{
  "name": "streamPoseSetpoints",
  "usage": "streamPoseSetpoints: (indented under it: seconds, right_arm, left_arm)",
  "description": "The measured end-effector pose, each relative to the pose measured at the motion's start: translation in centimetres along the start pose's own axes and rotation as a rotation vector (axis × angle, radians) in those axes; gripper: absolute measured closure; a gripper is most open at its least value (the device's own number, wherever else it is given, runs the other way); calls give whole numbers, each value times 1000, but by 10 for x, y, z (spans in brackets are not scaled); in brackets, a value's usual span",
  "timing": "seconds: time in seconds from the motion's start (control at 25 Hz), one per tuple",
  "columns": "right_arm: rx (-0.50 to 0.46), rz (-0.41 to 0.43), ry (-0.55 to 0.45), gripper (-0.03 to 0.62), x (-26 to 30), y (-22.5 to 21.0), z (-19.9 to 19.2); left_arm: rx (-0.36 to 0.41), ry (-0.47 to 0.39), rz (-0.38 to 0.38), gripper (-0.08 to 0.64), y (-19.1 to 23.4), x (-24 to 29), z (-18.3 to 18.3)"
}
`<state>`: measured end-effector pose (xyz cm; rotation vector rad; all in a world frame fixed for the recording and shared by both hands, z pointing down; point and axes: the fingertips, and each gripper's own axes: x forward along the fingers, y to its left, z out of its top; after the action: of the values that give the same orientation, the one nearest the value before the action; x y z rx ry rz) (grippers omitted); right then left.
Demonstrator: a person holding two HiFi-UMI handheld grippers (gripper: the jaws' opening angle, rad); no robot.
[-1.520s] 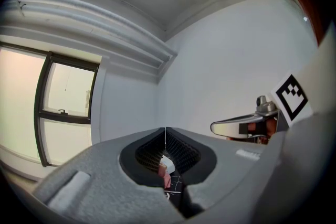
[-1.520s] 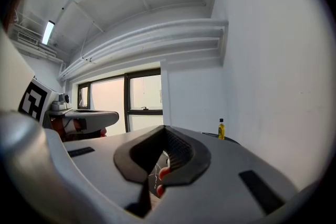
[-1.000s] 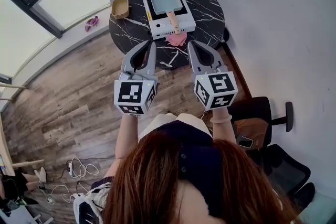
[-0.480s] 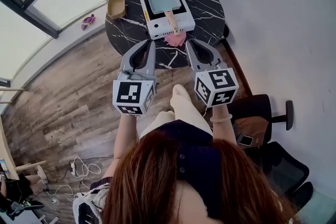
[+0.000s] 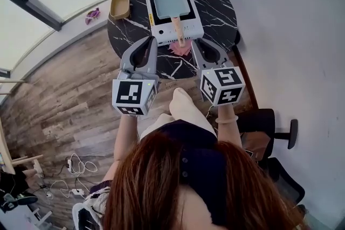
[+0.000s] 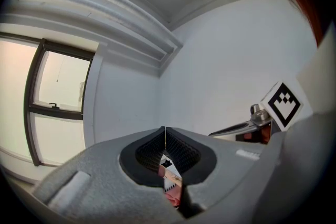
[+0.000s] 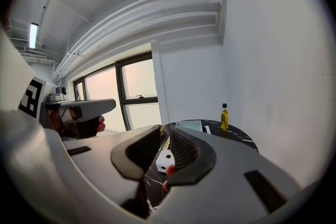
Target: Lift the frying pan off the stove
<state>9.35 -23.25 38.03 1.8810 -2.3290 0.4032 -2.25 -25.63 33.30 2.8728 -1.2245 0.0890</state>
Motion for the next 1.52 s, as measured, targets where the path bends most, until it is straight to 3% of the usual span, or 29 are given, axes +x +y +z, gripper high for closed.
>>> streamPoseSetpoints:
  seconds: [0.8,1.52]
  right_arm:
    - [82,134,250,465,120,-51,-53]
    - [176,213,451,380,187,-64,-121]
  left_arm:
    - [-84,87,158,546,68,80,-45]
    - [-151,190,229,546,98,116,-96]
